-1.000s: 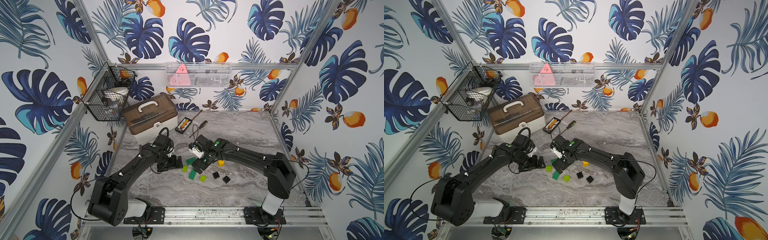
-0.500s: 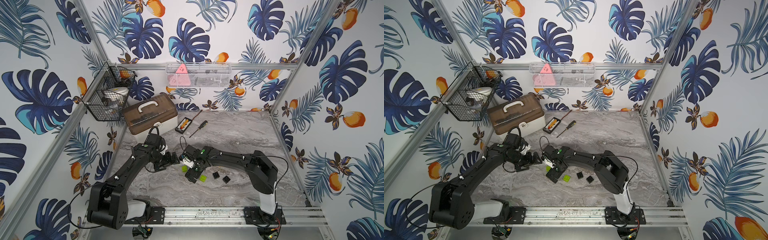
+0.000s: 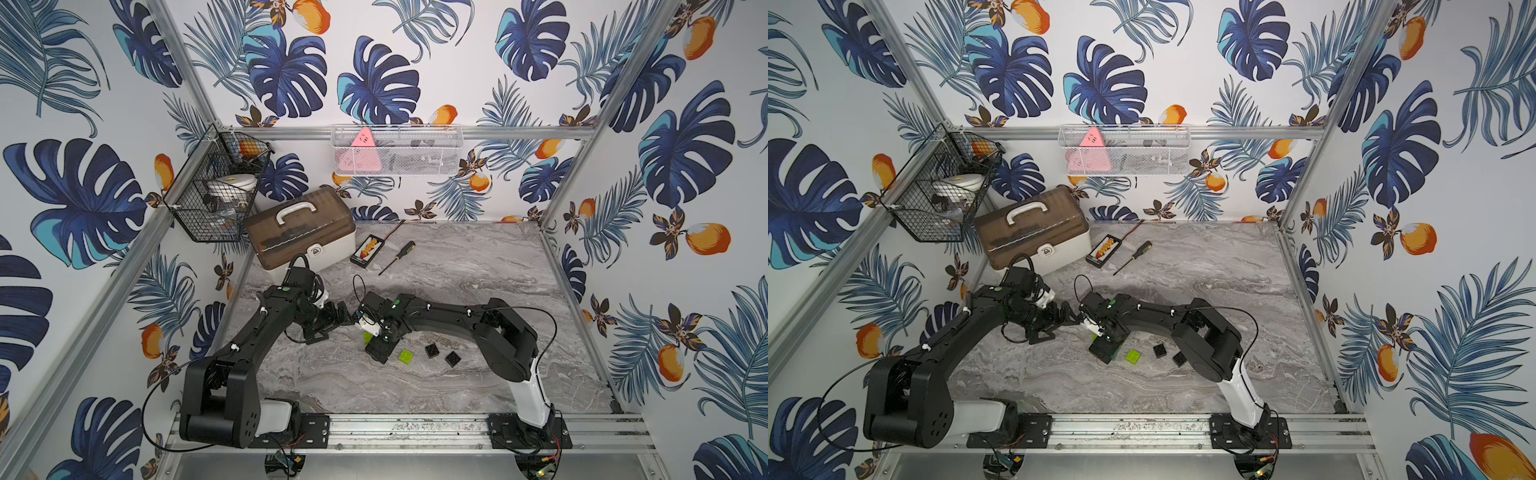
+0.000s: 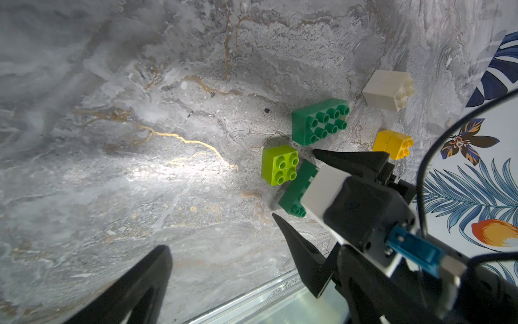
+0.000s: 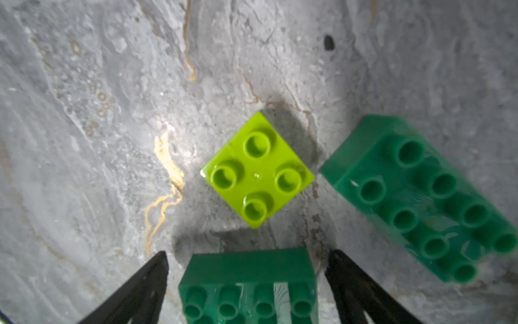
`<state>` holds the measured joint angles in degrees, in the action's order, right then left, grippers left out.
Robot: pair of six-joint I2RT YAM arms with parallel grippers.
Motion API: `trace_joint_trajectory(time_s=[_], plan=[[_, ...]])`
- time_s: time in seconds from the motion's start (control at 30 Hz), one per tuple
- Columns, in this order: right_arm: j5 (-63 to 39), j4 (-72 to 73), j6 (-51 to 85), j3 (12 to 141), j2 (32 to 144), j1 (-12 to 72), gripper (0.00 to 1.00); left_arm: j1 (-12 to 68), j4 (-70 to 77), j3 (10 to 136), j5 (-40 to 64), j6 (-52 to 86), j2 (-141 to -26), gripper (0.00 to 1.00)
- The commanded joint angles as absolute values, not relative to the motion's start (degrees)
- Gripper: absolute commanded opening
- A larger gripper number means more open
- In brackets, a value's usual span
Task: Assemble a giraffe with lego
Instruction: Pick up the lego brick from the center of the board.
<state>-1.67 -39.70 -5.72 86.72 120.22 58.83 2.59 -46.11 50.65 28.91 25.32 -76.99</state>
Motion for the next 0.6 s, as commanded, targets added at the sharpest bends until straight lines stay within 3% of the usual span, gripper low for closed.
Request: trace_joint_trajectory(time_s=[0.0, 0.43, 0.57], plan=[[-3.06, -40.49, -6.5, 86.05, 120.91, 58.97, 0.84, 2.37, -46.31, 51.05, 29.03, 24.0, -77.25, 0.97], [-1.97, -40.34, -5.59, 82.27, 117.88, 58.97, 0.84, 2.38, -45.51, 50.91, 29.4, 23.31, -78.23, 0.97], [-2.29, -40.25, -5.45, 82.13, 117.86, 58.97, 0.71, 2.4, -45.55, 50.98, 29.46, 23.29, -78.06, 0.97]])
